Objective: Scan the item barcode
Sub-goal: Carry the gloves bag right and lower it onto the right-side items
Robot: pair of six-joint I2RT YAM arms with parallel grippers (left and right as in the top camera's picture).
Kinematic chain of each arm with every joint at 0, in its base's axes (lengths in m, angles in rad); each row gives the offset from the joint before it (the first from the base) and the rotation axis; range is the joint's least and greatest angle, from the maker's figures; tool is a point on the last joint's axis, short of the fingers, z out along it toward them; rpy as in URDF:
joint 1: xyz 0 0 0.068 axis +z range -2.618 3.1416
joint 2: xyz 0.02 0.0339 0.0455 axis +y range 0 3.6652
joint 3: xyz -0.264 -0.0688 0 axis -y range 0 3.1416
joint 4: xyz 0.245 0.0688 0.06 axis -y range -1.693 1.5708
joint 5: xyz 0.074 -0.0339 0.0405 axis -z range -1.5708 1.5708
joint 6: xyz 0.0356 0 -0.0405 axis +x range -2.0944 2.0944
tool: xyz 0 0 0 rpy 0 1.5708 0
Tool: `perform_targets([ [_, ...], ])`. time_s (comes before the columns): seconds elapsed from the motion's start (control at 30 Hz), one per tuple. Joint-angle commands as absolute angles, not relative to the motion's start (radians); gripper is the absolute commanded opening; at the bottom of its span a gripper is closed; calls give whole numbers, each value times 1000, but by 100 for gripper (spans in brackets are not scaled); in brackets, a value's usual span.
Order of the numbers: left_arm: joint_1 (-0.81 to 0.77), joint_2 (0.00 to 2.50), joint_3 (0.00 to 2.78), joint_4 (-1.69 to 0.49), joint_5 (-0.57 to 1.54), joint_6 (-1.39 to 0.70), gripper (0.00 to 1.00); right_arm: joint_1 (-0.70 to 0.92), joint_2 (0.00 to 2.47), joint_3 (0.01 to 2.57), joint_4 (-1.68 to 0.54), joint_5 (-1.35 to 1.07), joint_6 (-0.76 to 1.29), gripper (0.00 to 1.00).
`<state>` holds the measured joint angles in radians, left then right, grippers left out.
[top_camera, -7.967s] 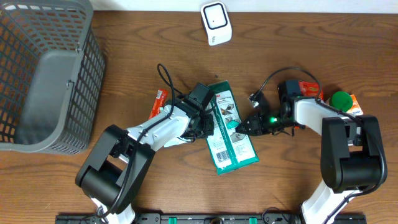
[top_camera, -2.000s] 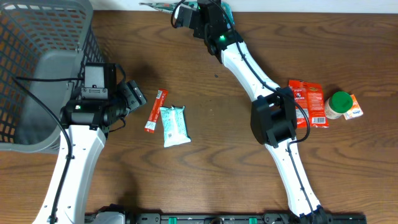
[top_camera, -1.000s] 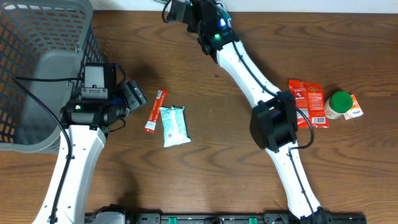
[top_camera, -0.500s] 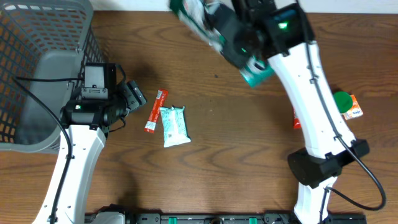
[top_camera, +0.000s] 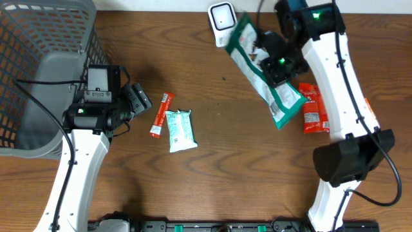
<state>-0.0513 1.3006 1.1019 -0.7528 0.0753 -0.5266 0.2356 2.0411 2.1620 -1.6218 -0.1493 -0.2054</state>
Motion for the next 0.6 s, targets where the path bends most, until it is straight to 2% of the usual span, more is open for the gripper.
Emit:
perform_targets([
  [0.0, -48, 1300, 1114, -755, 66, -525, 85, 159, 2051, 2059, -1584, -164, -154, 1],
  [0.33, -48, 1300, 1114, -755, 66, -525, 85, -18, 2051, 1741, -1385, -154, -150, 2],
  [0.47, -48, 1300, 1114, -755, 66, -525, 85, -54, 2051, 1656, -1284, -102, -145, 8],
  [0.57, -48, 1300, 1114, -755, 66, -525, 85, -67, 2051, 1620, -1246, -11, -107, 21],
])
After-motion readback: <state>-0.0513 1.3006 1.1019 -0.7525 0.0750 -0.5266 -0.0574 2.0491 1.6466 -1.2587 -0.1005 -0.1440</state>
